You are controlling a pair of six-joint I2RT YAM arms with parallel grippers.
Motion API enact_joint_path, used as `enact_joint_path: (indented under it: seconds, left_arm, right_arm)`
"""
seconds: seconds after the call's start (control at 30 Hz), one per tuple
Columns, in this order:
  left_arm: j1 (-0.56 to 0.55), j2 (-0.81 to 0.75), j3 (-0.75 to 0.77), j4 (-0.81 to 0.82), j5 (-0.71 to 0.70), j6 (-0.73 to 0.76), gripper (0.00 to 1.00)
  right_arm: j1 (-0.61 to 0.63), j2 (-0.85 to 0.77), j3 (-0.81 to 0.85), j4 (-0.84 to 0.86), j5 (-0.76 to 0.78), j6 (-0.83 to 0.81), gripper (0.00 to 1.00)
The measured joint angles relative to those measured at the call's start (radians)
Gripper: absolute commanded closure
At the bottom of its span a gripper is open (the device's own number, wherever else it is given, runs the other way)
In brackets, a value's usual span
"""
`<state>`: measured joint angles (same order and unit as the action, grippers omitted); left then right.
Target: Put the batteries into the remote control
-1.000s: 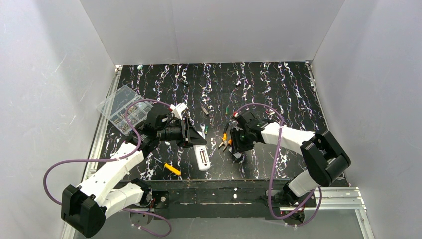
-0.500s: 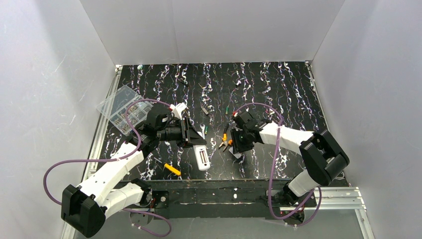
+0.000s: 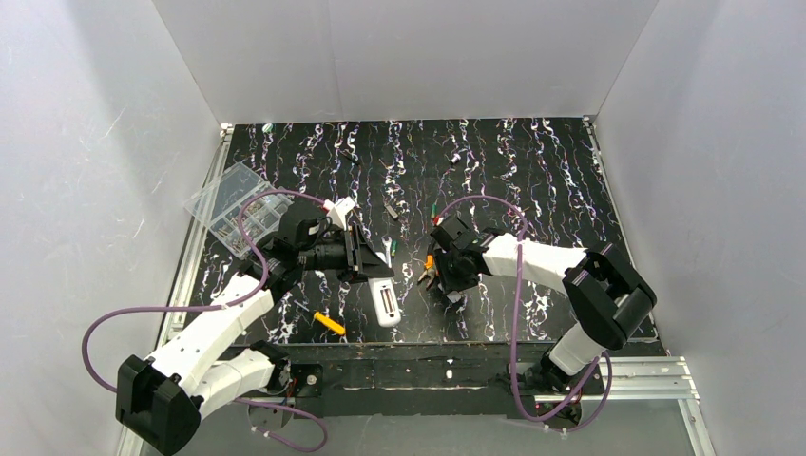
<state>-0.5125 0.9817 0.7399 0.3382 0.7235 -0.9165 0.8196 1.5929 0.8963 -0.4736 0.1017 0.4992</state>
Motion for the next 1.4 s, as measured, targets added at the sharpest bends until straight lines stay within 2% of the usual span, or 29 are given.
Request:
enact_joint_path:
  seconds: [0.47,0.6,0.63,0.67,0.77,1.4]
  left_arm:
    - [0.000,-0.013,-0.013,-0.003,0.000,0.000,1.00]
    - [0.000,-0.014,-0.014,-0.003,0.000,0.000,1.00]
    - [0.000,-0.014,-0.014,-0.003,0.000,0.000,1.00]
    - [0.000,-0.015,-0.014,-0.003,0.000,0.000,1.00]
    - [0.000,-0.017,-0.014,-0.003,0.000,0.000,1.00]
    - [0.000,-0.017,-0.014,-0.003,0.000,0.000,1.00]
  right_arm:
    - [0.003,0.012,0.014,-0.024,0.029,0.023,0.63]
    - [0.008,0.024,0.024,-0.034,0.036,0.026,0.73]
    - [0.008,0.026,0.025,-0.036,0.037,0.026,0.77]
    - [0.008,0.026,0.025,-0.037,0.037,0.026,0.88]
    - [0.008,0.036,0.035,-0.048,0.038,0.028,0.98]
    - [0.035,-0.001,0.023,-0.098,0.057,0.052,0.99]
